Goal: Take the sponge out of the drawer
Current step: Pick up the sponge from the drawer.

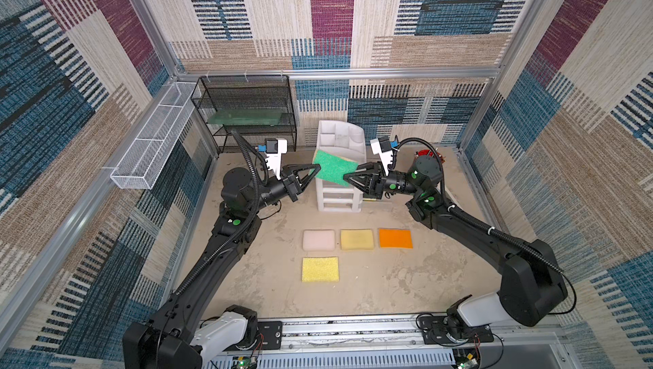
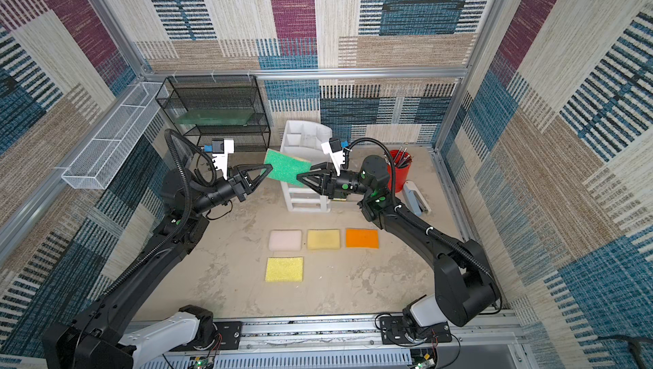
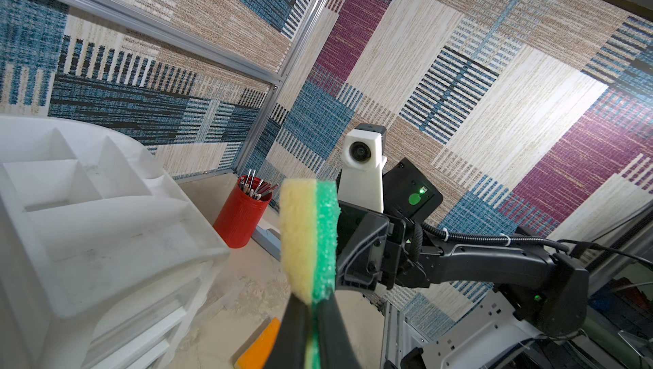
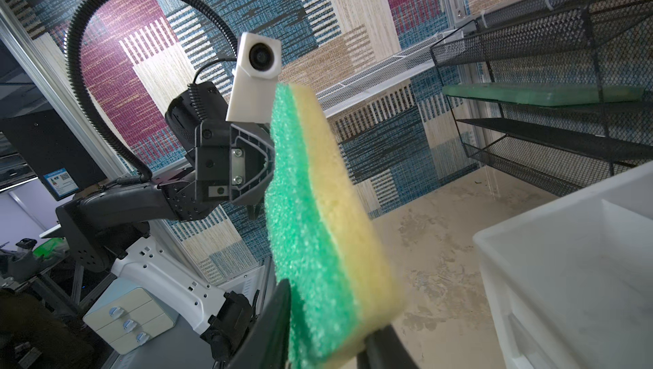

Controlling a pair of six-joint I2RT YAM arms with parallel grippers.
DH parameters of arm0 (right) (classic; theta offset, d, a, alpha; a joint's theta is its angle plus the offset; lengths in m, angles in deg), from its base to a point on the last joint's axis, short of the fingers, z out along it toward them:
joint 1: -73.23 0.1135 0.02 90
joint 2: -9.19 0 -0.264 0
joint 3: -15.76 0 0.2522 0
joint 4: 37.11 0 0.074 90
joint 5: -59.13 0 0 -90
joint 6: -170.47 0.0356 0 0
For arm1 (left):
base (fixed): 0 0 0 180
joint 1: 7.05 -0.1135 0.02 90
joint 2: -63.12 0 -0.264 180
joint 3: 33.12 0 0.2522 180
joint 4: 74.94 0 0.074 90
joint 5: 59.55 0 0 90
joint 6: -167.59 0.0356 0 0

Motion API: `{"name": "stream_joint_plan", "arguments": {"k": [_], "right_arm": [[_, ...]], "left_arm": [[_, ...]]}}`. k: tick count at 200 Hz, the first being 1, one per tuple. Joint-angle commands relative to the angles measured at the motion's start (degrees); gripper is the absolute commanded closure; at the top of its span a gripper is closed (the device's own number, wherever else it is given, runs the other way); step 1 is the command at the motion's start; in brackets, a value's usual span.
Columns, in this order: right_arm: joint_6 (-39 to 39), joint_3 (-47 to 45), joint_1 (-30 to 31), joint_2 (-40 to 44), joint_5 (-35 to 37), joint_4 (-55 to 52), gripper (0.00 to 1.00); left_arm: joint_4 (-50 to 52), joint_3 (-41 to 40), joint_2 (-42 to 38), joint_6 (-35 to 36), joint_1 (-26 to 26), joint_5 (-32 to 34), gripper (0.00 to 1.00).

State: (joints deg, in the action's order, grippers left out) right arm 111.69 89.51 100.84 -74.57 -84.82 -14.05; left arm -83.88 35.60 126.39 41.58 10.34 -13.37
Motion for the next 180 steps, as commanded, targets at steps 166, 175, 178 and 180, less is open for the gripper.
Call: {"name": "stream_joint_plan", "arguments": {"k": [166, 175, 178, 180], "right_arm": [[-12.84, 3.14, -1.66, 11.44, 20.27, -38.35, 0.99], [-13.35, 2.21, -1.92, 12.87, 20.99, -42.29, 0.99], [-13.47, 1.89, -2.06, 13.39, 21.11, -43.49, 0.99], [-13.51, 1.65, -2.04, 13.66, 21.22, -44.33, 0.99]], "left_arm": [[19.58, 0.21, -8.43, 10.67, 0.28, 13.25, 0.32], [20.57, -0.34, -9.68, 10.69, 0.28, 14.21, 0.31], [20.71, -0.57, -9.93, 10.48, 0.28, 14.57, 0.31], [20.79, -0.84, -10.16, 10.33, 0.28, 14.73, 0.30]]}}
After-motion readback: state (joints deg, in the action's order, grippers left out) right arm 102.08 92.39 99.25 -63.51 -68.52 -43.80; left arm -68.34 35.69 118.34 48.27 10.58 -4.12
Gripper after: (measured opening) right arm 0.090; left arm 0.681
